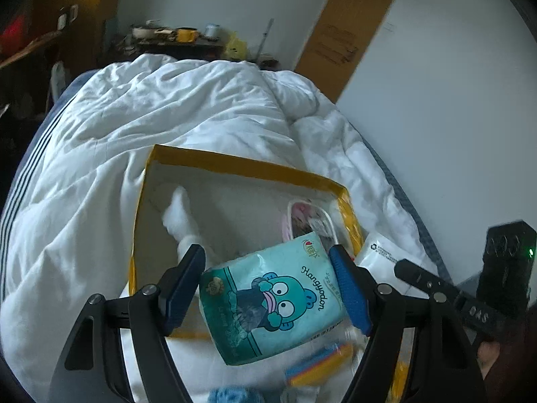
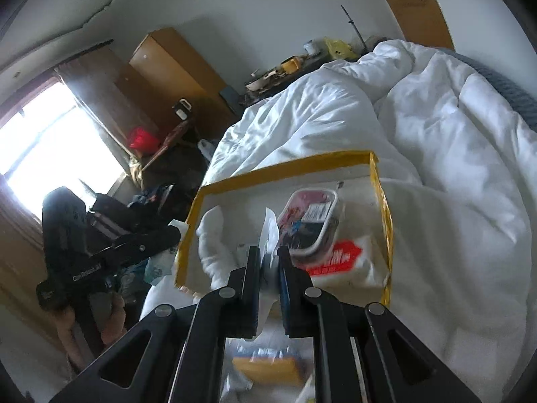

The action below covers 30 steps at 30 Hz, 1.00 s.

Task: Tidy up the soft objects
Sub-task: 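Place the teal packet in the tray with left tool while right tool drops a white sachet in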

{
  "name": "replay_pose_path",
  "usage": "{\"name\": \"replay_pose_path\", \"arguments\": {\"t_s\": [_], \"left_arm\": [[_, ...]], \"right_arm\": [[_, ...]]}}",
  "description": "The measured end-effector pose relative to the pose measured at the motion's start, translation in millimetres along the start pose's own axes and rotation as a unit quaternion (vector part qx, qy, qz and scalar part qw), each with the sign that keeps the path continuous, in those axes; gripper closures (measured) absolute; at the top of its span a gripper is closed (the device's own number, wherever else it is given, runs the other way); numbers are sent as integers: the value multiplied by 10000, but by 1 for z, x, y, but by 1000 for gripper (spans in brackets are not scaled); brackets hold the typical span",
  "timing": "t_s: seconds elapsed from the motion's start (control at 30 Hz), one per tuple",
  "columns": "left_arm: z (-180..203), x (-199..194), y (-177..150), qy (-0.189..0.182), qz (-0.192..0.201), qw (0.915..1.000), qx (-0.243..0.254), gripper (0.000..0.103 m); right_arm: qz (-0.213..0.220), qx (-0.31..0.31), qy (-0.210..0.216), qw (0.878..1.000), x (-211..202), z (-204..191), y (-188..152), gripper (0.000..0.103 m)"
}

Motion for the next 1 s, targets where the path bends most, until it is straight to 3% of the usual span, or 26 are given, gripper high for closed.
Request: {"name": "replay_pose_path", "arguments": {"t_s": [0.2,0.47,0.73,0.83,1.0], "left_arm": [[-15,38,-5,-35,-238,9985,-494,28],[-2,55,-5,86,-321,9990,-289,28],[6,66,-2,205,-339,9991,-159,28],[10,66,1,141,-292,9994,-154,28],[15,68,9,441,-212,9988,63,26]], "right_arm": [[437,386,77,9983,-6,19,23,92],[933,239,-656,9932,-21,48,40,92],[992,12,-1312,9864,5,54,36,91],[981,-67,-1385,9855,13,55,33,91],[1092,-39,-1445,9835,19,58,35,89]]}}
Point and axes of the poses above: each gripper's, at about its wrist camera, not at the fingertips, and x roughly the way its jaws point, z to its right, y to its top, the point moved 8 cm from there along x, roughly the way its jaws point, and after that the axes turned 15 degrees about x, right-handed, at the moved point
